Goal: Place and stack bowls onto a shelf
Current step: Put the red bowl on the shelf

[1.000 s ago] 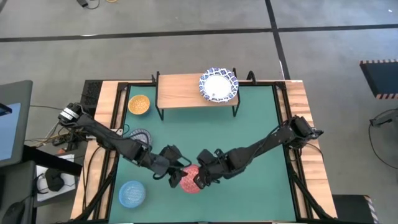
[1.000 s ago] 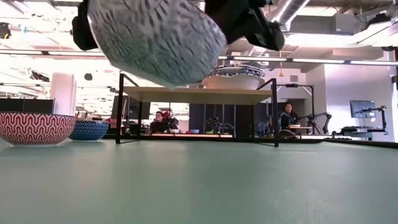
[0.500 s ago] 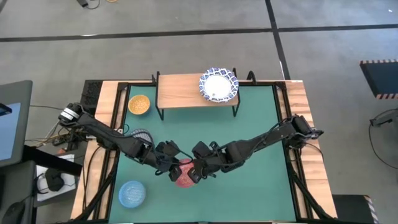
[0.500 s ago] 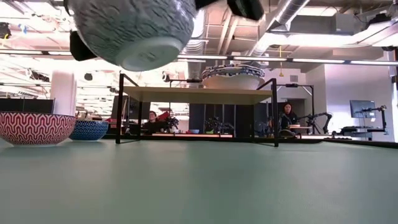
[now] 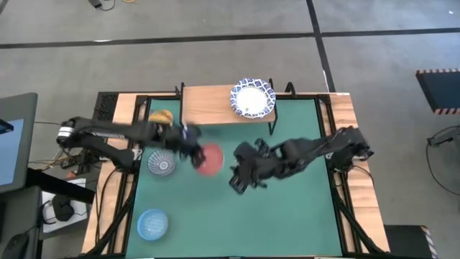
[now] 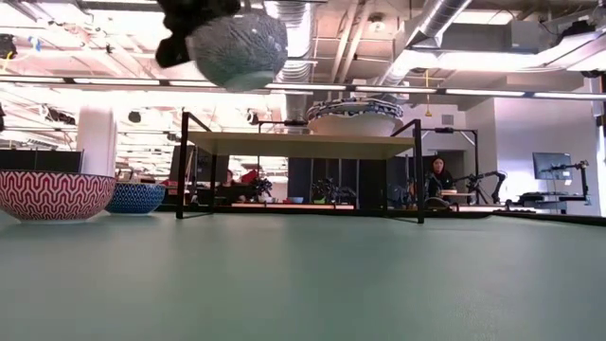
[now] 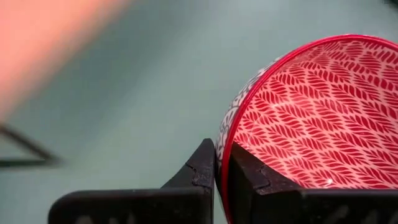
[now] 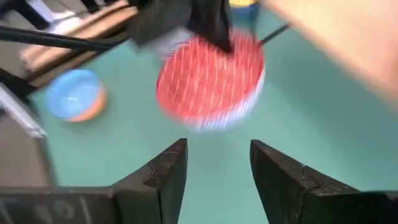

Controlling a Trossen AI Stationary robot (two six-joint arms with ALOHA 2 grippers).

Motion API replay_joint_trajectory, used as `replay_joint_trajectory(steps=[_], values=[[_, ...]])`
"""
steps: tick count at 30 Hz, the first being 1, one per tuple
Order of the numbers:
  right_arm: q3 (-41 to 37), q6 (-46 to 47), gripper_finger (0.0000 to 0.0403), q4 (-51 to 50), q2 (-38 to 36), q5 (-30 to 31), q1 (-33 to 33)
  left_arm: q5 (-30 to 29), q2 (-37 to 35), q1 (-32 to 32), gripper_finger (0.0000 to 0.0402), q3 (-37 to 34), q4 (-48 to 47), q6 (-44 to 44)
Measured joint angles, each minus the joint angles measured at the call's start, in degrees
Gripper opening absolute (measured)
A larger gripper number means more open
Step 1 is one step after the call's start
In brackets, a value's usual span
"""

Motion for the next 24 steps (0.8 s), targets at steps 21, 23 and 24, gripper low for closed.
replay_joint_trajectory(steps=[21,23,24], values=[[-0.2,-30.4,0.0185,-0.1,-5.4,-18.2,-29.5,15.6,21.9,44.6,0.0012,28.5,-12.6,24.3],[-0.2,-32.6,0.0185,-0.1,-5.3,-18.4,-31.3,16.2,23.6,45.3,0.0013,30.0,-13.1,24.3],[-0.2,-33.6,0.0185,0.0,-5.3,-18.9,-32.2,16.2,24.4,45.5,0.0014,30.5,-14.0,24.3]])
